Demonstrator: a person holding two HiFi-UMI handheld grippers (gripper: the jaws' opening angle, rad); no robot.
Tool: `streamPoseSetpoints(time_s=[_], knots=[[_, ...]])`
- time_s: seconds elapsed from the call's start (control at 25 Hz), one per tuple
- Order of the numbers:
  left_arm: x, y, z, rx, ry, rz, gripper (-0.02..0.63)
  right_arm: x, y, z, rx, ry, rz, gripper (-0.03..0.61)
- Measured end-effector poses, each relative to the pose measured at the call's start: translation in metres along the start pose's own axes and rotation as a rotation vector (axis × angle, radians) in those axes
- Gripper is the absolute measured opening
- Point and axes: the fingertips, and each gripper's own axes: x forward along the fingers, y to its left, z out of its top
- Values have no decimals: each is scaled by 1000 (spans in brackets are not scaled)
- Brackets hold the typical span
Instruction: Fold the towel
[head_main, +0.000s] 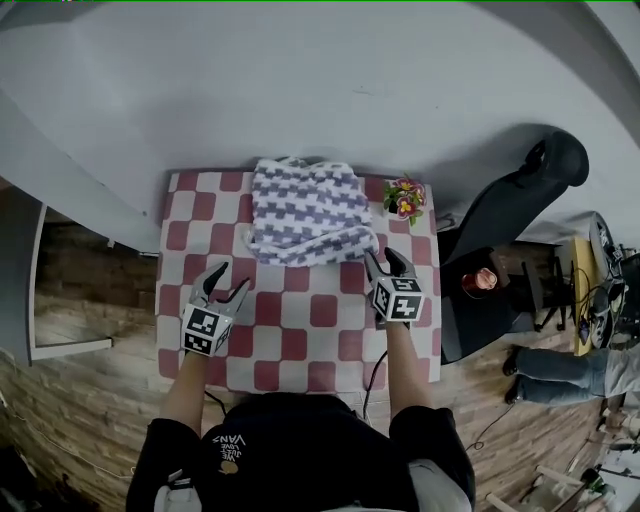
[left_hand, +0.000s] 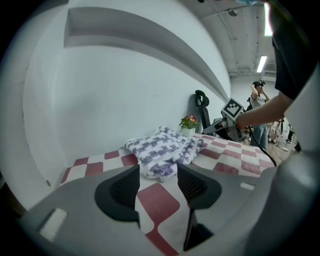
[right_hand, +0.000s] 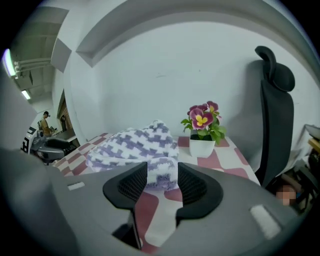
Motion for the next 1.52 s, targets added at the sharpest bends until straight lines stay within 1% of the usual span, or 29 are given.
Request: streamPoseSetpoints(time_s=[0.2,0.24,0.44,0.48,0.56,0.6,0.64,0.68,0.72,0.96,1.16,1.36,1.52], knots=[[23,4,-3,46,52,2,224,39,-22,-3,24,33,5,187],[26,5,-3,59,64,0,227,45,-24,-4,29,39,11,196],[41,8,-14,103,144,-13,255,63,-23,-14,44,90,55,199],[44,8,-15,110,156,-15,259,64,-21,-16,37,100,61,195],[48,7,-20,123,177,-22,262,60,-16,-15,7,97,64,144],[50,6,-22,128,186,-26,264,55,-14,-12,-9,80,64,94],[52,5,-24,133,194,-28,265,49,-11,-7,-23,56,64,64],[53,4,-26,138,200,-30,265,42,-7,-1,-33,29,67,44],[55,3,-27,142,205,-32,267,35,-3,5,-41,2,72,37],[65,-4,-26,156,197,-34,270,-20,24,48,-51,-160,113,29],[71,-8,-25,167,187,-50,273,-79,36,83,-27,-294,112,27],[77,-10,-19,186,157,-55,273,-146,36,107,-13,-401,65,26],[89,-27,-8,210,129,-97,273,-196,21,107,6,-451,-11,26]])
